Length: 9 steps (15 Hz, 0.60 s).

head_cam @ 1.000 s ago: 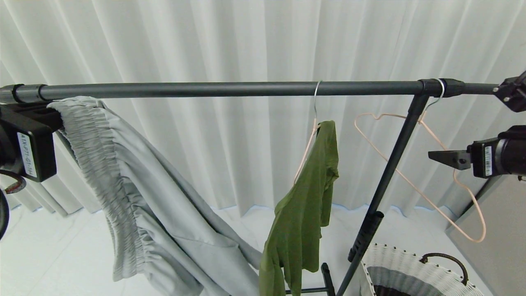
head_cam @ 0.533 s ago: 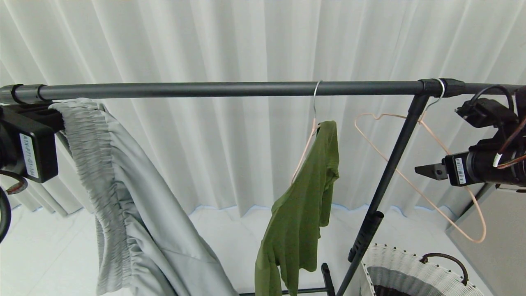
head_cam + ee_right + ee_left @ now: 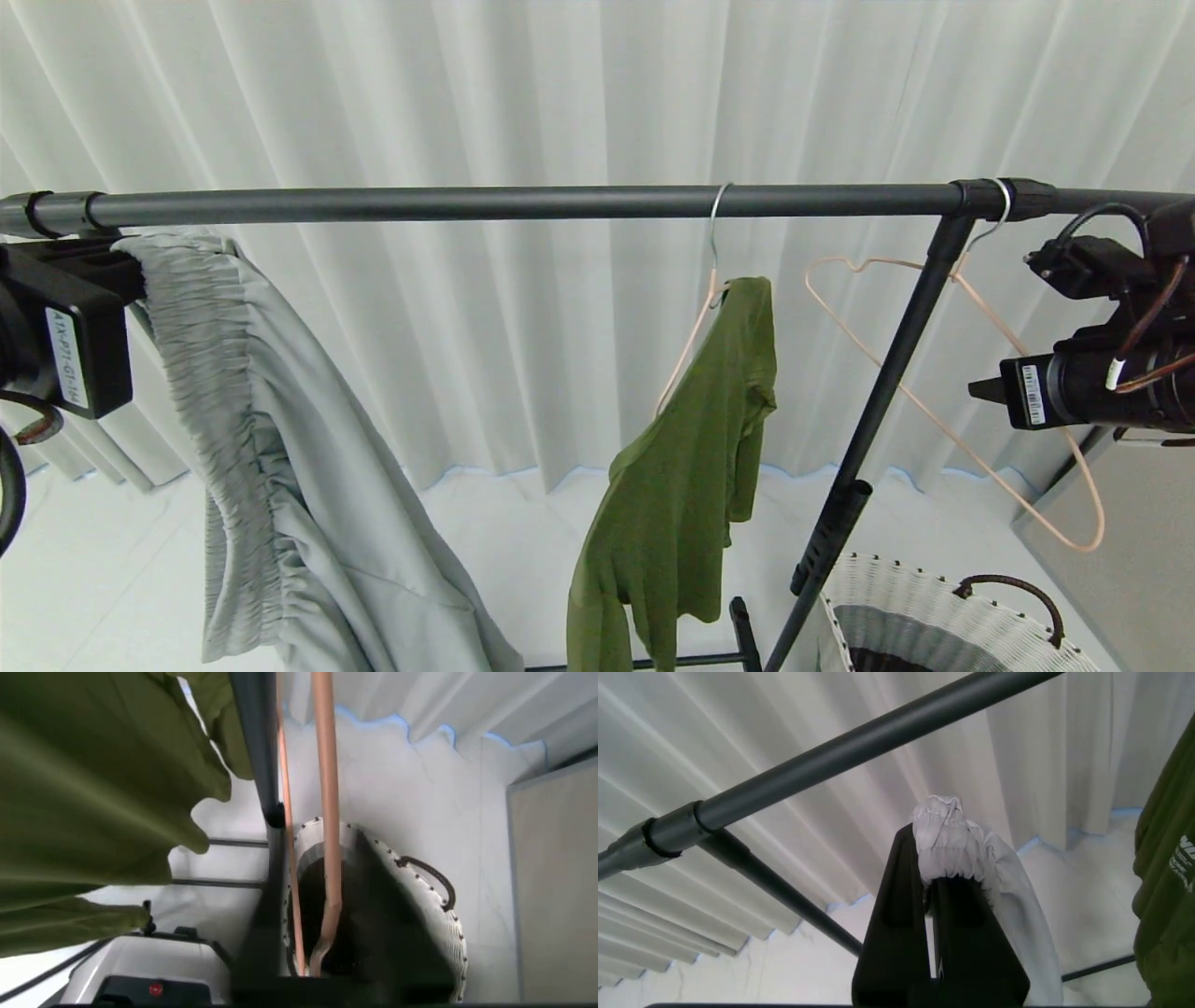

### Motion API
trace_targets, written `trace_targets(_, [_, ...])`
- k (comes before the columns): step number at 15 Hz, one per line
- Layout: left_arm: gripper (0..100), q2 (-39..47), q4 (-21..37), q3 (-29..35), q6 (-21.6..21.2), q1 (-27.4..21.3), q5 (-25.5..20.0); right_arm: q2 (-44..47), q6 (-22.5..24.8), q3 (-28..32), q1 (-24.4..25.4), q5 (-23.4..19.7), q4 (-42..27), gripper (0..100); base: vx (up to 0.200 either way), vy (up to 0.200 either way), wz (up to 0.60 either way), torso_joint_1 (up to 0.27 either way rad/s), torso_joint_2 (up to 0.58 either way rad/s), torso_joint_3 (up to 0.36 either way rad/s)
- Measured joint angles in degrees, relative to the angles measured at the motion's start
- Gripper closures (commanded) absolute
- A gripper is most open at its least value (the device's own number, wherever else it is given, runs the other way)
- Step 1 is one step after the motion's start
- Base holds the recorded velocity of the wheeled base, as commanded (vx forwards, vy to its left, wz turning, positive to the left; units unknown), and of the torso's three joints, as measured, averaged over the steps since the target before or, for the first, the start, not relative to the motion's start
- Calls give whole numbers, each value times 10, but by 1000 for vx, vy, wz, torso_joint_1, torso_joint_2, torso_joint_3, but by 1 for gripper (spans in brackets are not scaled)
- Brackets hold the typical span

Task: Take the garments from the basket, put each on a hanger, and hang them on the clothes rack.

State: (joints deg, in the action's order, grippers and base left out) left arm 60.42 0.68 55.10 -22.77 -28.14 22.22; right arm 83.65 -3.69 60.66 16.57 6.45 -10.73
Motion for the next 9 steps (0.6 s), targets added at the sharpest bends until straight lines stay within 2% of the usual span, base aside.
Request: trace_targets(9, [100,-3,0,0,0,0,0,-13,3,0,0,11,-1,100,0,0,0,0,0,0])
